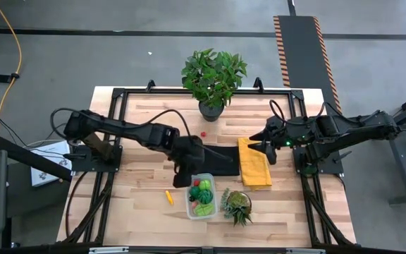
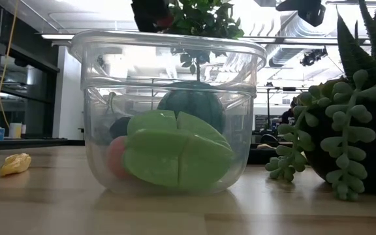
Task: Pick and placing Produce into tupperware
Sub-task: Put the left cherry into the bin, then put the yellow chili into the bin
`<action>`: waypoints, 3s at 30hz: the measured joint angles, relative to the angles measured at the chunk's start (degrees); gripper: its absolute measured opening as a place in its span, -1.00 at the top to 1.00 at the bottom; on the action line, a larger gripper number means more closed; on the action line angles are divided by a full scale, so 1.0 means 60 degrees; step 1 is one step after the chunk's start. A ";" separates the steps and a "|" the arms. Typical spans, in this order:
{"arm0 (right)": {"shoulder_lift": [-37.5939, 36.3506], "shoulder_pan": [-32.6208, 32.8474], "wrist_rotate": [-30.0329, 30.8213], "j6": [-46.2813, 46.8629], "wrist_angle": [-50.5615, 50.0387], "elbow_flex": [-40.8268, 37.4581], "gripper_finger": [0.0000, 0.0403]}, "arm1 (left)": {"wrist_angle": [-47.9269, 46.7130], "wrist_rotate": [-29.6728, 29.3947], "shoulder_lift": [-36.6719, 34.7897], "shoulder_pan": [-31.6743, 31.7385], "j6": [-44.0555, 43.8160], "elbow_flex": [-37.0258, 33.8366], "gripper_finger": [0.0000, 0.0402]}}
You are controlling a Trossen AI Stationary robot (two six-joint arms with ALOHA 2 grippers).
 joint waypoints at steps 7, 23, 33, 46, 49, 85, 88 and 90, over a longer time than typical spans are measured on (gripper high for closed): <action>0.0000 -0.0001 -0.0349 -0.0082 0.0004 0.0000 0.15 | 0.0051 -0.1092 0.0000 -0.0702 -0.1242 0.0032 0.72; 0.0000 0.0000 -0.0667 -0.0009 0.0033 0.0000 0.15 | 0.0076 -0.3576 0.0000 -0.2069 -0.4391 0.0032 0.72; 0.0000 0.0000 -0.0581 0.0503 0.0036 0.0000 0.15 | 0.0076 -0.4292 0.0000 -0.2591 -0.5757 0.0032 0.72; -0.0007 -0.0002 -0.0243 0.0500 0.0138 0.0004 0.15 | 0.0770 -0.4694 0.1024 -0.3064 -0.6125 0.0036 0.72; -0.0004 0.0000 -0.0243 0.0500 0.0197 0.0004 0.15 | 0.0910 -0.4623 0.1400 -0.3064 -0.6133 0.0026 0.72; 0.0000 0.0000 0.0500 0.0500 0.0324 0.0004 0.15 | 0.0973 -0.4657 0.2540 -0.3056 -0.6108 0.0032 0.40; 0.0000 0.0000 0.0500 0.0501 0.0324 0.0004 0.15 | 0.0980 -0.4654 0.2539 -0.3056 -0.5934 0.0032 0.34; 0.0000 -0.0002 0.0500 0.0500 0.0324 0.0004 0.15 | 0.0953 -0.4556 0.2469 -0.3056 -0.5761 0.0029 0.33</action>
